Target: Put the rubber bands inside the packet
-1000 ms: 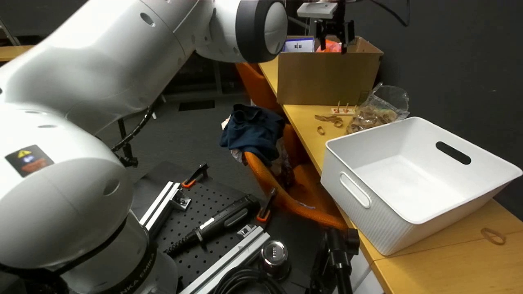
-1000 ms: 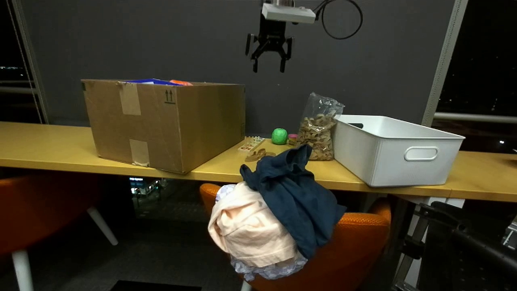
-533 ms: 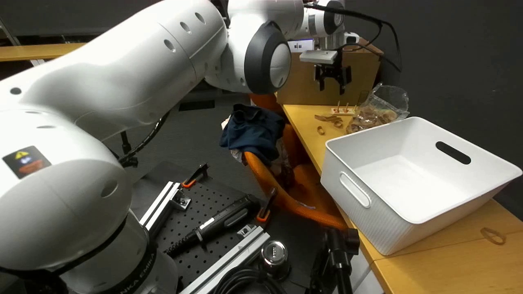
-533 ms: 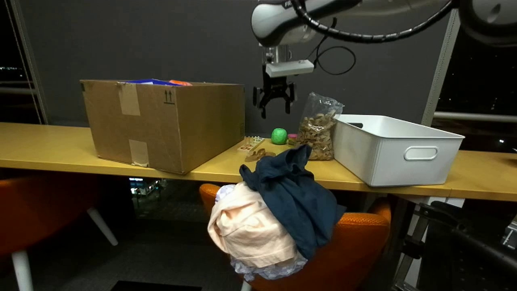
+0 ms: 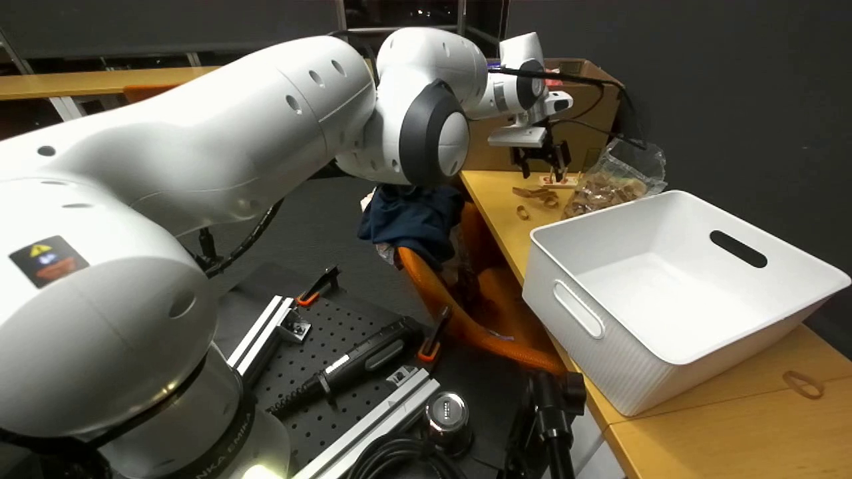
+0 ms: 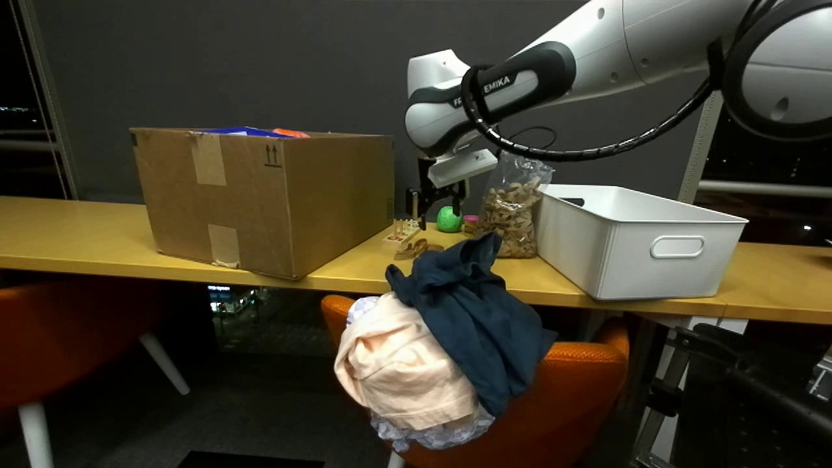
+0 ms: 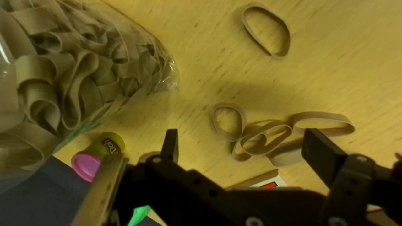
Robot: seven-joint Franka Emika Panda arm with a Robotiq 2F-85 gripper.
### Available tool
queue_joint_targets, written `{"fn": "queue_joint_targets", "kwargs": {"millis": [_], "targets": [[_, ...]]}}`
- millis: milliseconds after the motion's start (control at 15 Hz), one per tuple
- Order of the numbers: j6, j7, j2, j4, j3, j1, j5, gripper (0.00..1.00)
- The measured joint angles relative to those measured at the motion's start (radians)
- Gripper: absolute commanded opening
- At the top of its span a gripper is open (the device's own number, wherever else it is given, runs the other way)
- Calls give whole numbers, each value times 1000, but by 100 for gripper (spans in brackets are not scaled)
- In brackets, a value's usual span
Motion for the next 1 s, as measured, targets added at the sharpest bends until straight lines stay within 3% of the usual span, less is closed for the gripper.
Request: {"fn": "queue_joint_targets", "kwargs": {"millis": [1000], "targets": [[340,7,93,-27,-25,-49,-1,100]]}}
